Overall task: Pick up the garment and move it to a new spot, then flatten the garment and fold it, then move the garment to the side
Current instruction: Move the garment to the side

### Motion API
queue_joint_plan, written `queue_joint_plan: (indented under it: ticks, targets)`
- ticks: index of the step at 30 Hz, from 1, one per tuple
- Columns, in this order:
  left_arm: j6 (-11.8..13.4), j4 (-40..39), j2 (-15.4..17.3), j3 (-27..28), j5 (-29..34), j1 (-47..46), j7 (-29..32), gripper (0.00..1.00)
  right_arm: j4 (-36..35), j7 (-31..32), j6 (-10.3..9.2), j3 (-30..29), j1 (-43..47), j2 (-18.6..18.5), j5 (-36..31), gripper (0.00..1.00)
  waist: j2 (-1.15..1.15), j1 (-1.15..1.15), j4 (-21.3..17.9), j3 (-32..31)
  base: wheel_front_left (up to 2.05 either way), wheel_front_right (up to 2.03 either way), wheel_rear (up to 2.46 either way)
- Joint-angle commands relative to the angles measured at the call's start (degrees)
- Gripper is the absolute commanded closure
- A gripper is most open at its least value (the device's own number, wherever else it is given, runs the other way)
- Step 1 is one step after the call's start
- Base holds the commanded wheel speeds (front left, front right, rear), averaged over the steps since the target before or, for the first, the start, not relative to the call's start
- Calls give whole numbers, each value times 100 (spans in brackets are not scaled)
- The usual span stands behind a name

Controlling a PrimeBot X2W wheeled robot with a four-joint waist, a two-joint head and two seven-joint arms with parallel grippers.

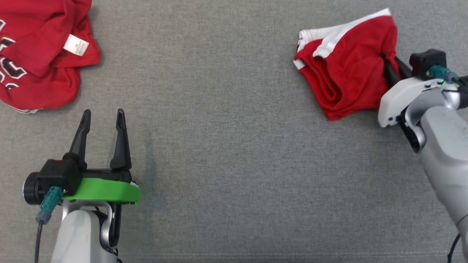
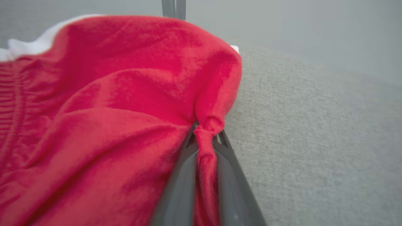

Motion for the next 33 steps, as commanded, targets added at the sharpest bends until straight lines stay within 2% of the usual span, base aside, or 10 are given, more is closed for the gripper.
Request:
queue_joint_plan:
  ticks: [1, 2, 9, 17, 21, 29, 30, 31, 32, 33]
  targets:
    - [-14, -65, 62, 42, -2, -186, -1, 0, -104, 73, -12, 98, -201, -228, 39, 100, 0, 0, -303, 457, 0, 0, 0]
    - [-14, -86, 70, 60, 3, -215, -1, 0, -146, 106, -12, 152, -263, -328, 63, 100, 0, 0, -345, 524, 0, 0, 0]
    - [-14, -383, 201, 174, 92, -562, -1, 0, -720, 580, -12, 523, -871, -1636, 445, 100, 0, 0, -799, 1292, 0, 0, 0]
    - [-14, -686, 396, 242, 208, -763, -1, 0, -1218, 965, -12, 500, -1269, -2822, 857, 100, 0, 0, -1114, 1755, 0, 0, 0]
    - [-14, -808, 425, 231, 236, -775, -1, 0, -1334, 1144, -11, 506, -1407, -3096, 979, 100, 0, 0, -1143, 1834, 0, 0, 0]
    - [-14, -974, 392, 166, 243, -718, 4, 0, -1097, 1430, -12, 410, -1801, -3201, 771, 100, 0, 0, -1027, 1870, 0, 0, 0]
    - [-14, -989, 375, 170, 237, -703, 5, 0, -1032, 1438, -12, 369, -1875, -3181, 726, 93, 0, 0, -1004, 1863, 0, 0, 0]
    - [-14, -987, 363, 173, 230, -691, 5, 0, -990, 1411, -12, 365, -1900, -3154, 696, 21, 0, 0, -984, 1848, 0, 0, 0]
    - [-14, -962, 354, 183, 223, -670, 5, 0, -966, 1356, -11, 407, -1907, -3137, 606, 0, 0, 0, -963, 1819, 0, 0, 0]
    - [-14, -941, 347, 196, 215, -650, 5, 0, -943, 1330, -12, 436, -1917, -3123, 542, 0, 0, 0, -953, 1789, 0, 0, 0]
